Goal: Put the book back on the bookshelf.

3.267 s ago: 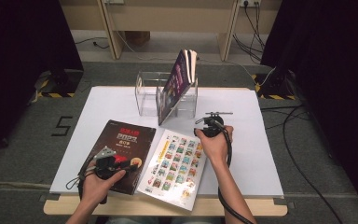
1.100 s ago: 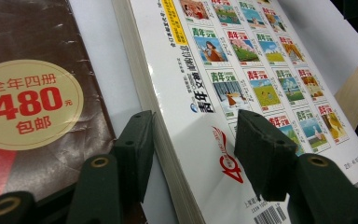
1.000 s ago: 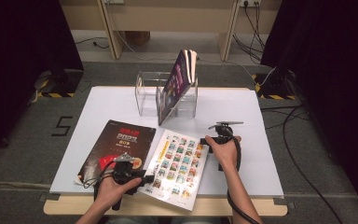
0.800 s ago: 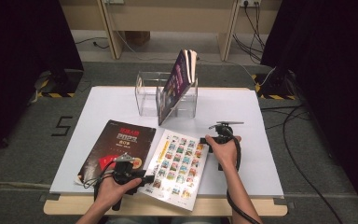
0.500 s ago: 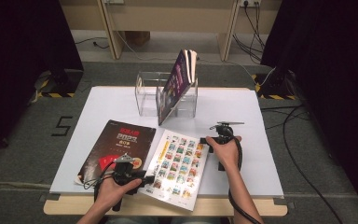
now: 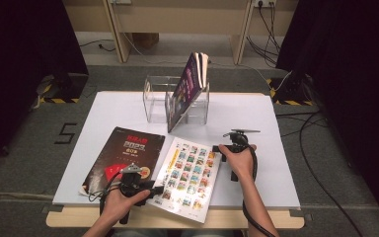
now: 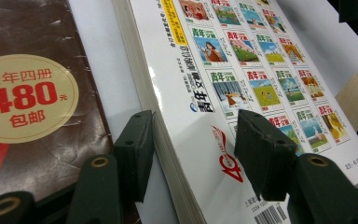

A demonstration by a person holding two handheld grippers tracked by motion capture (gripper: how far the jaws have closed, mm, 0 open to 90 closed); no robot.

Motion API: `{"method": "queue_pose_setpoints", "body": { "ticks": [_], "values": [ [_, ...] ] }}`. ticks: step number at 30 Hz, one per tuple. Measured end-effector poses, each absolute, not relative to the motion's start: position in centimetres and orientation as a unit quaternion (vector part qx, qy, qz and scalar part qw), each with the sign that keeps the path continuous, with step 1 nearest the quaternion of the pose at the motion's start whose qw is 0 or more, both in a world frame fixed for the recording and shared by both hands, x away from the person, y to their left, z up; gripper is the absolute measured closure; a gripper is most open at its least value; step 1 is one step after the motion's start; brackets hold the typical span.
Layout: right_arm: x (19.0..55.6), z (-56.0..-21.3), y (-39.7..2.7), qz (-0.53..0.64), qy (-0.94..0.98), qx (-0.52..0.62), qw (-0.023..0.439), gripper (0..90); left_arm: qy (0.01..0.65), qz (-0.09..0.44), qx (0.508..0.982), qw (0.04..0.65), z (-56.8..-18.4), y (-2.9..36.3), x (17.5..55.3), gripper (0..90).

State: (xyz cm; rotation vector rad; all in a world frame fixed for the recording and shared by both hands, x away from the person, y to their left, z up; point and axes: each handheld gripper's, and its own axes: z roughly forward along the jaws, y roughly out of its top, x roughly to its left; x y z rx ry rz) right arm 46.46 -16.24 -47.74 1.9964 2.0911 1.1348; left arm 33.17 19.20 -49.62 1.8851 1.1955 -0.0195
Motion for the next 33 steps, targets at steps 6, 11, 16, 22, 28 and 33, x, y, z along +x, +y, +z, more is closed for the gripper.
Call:
{"method": "queue_pose_setpoints", "body": {
  "ticks": [6,11,16,22,28,33],
  "values": [
    [46.41,-47.75,-16.21,0.364,0.677,0.639,0.023,51.3,0.480,-0.008,0.759,0.440,-49.63,19.20,33.16,46.4],
    [46.25,-47.74,-16.18,0.365,0.677,0.639,0.027,50.6,0.479,-0.008,0.759,0.441,-49.65,19.21,33.16,46.0],
    [46.20,-47.57,-16.29,0.361,0.677,0.641,0.018,47.3,0.479,-0.013,0.758,0.443,-49.65,19.29,33.21,46.0],
    [46.12,-47.51,-16.42,0.357,0.679,0.641,0.004,45.3,0.479,-0.012,0.762,0.436,-49.45,19.23,33.34,46.6],
    [46.12,-47.56,-16.32,0.358,0.671,0.649,0.003,45.3,0.500,-0.028,0.747,0.438,-49.30,19.51,33.63,52.5],
    [46.07,-47.54,-16.09,0.354,0.671,0.651,0.010,45.2,0.511,-0.037,0.737,0.442,-49.18,19.67,33.69,54.5]
  ]
}}
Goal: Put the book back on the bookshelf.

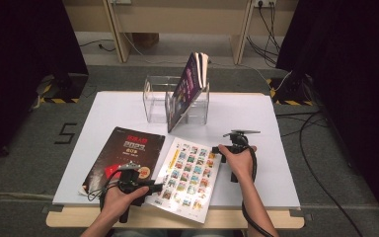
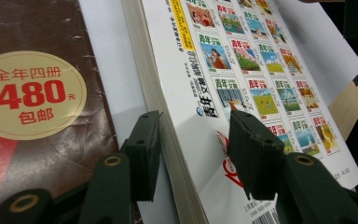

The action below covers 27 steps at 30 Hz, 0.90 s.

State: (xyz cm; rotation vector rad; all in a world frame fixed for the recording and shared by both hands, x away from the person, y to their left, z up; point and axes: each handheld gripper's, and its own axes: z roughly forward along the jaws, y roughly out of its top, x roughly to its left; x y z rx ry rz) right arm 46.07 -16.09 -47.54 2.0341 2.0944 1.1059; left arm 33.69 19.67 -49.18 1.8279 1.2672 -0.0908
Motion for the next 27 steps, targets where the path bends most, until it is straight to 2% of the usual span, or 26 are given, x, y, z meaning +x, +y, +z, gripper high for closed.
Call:
{"method": "queue_pose_setpoints", "body": {
  "ticks": [8,19,27],
  "values": [
    [46.0,-47.5,-15.8,0.350,0.673,0.651,0.019,45.0,0.521,-0.055,0.710,0.470,-48.5,20.0,33.8,57.6],
    [46.0,-47.5,-15.8,0.350,0.673,0.652,0.019,44.4,0.551,-0.108,0.662,0.497,-48.6,20.3,34.7,56.5],
    [46.0,-47.5,-15.8,0.350,0.673,0.651,0.019,44.1,0.558,-0.131,0.656,0.491,-48.9,20.4,35.5,55.8]
  ]
}}
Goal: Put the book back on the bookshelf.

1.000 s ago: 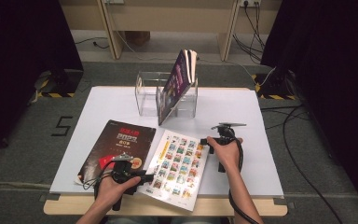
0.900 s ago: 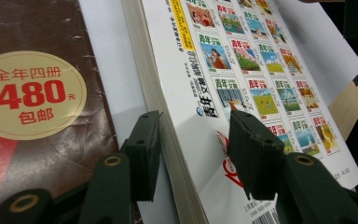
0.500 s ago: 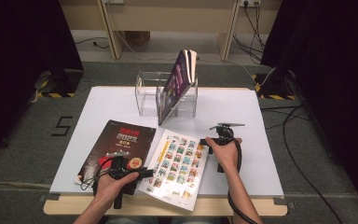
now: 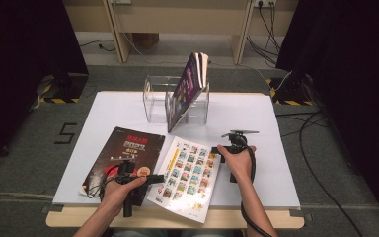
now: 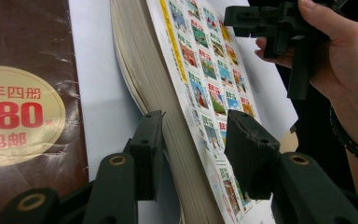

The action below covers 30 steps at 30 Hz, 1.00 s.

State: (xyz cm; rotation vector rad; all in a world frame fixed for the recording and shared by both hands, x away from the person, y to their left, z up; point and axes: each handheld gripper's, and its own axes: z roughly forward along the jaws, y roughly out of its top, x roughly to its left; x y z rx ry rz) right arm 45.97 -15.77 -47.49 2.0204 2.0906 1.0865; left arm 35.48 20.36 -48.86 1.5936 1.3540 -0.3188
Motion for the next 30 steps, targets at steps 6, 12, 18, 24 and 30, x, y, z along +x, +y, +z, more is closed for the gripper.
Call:
{"method": "queue_pose_setpoints", "body": {
  "ticks": [6,12,18,24,30],
  "values": [
    [46.00,-47.50,-15.73,0.349,0.676,0.648,0.022,44.1,0.561,-0.158,0.642,0.499,-48.89,20.35,35.53,56.0],
    [46.00,-47.48,-15.68,0.348,0.676,0.649,0.021,43.8,0.564,-0.187,0.633,0.496,-49.14,20.18,35.43,59.0],
    [46.14,-47.46,-15.79,0.350,0.677,0.647,0.017,44.2,0.560,-0.169,0.656,0.476,-49.46,19.78,35.13,70.2],
    [46.63,-47.59,-16.21,0.366,0.667,0.649,0.016,46.7,0.555,-0.167,0.660,0.479,-49.49,19.82,35.08,71.5],
    [46.93,-47.68,-16.41,0.365,0.671,0.645,0.009,47.9,0.555,-0.158,0.662,0.478,-49.73,19.80,34.88,71.7]
  ]
}}
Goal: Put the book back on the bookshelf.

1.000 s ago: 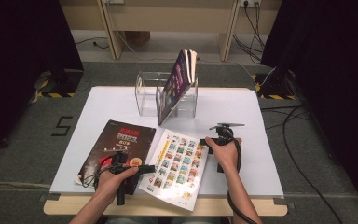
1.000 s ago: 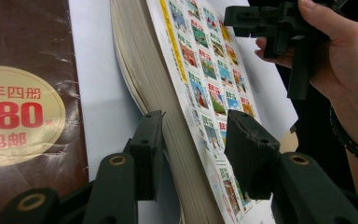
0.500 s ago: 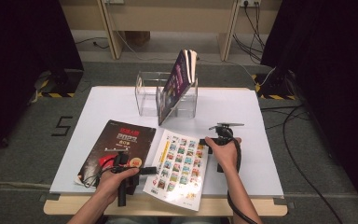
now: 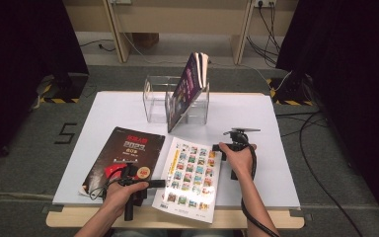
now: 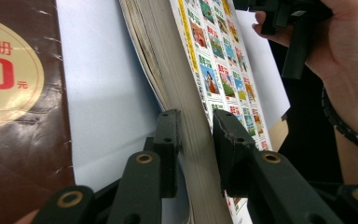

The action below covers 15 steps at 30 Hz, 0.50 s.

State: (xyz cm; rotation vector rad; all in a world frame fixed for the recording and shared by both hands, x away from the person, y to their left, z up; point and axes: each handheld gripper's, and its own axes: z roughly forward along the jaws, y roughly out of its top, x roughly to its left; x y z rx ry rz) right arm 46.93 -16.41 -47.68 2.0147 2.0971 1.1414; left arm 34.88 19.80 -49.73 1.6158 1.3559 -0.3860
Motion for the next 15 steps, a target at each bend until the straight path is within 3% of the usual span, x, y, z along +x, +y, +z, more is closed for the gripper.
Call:
{"method": "queue_pose_setpoints", "body": {
  "ticks": [6,15],
  "values": [
    [47.04,-47.94,-16.55,0.380,0.676,0.631,-0.003,44.2,0.559,-0.144,0.663,0.476,-50.19,19.81,34.59,71.9],
    [46.74,-48.07,-16.76,0.392,0.655,0.646,-0.016,48.0,0.567,-0.133,0.661,0.473,-50.57,19.83,34.34,71.6]
  ]
}}
